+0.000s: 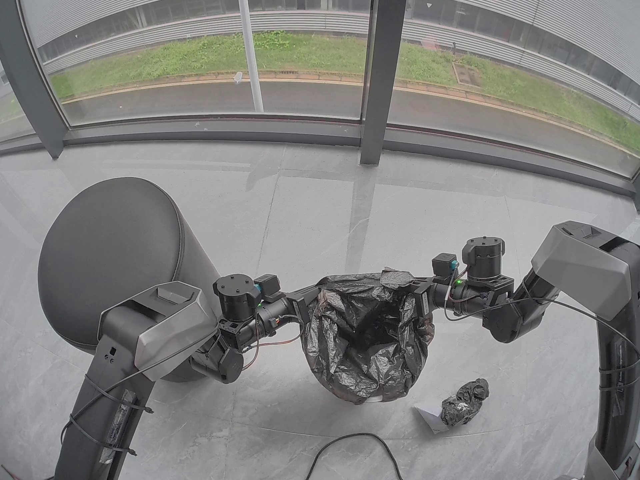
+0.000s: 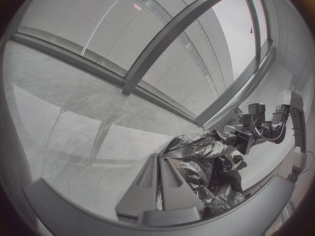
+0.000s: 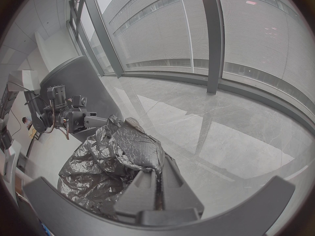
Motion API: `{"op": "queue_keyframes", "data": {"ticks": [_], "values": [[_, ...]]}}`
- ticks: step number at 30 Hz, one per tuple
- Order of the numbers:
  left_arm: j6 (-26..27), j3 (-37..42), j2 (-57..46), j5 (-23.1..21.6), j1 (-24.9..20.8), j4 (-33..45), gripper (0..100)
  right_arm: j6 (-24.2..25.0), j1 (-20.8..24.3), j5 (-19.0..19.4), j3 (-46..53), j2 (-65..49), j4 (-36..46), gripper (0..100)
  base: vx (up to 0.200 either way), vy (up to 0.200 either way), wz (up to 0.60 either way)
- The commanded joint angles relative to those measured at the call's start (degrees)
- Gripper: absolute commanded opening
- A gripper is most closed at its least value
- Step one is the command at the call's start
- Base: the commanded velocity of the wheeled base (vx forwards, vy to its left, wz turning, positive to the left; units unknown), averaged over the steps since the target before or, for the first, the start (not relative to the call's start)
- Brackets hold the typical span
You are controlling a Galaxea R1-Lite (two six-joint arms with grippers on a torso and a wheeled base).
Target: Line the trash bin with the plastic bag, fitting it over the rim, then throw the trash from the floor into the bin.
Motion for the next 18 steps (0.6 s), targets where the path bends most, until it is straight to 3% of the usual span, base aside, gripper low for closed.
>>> {"op": "queue_keyframes", "data": {"ticks": [1,18], "values": [[0.06,-0.23,0.54,-0.16,-0.17,-0.21,0,0.06,0.01,0.07,0.50,-0.03,-0.30,0,0.000,0.000,0.00],[0.06,1.44,-3.07,-0.34,-1.32,-2.05,0,2.08,-0.52,0.69,6.38,-5.21,0.66,0,0.000,0.000,0.00]]}}
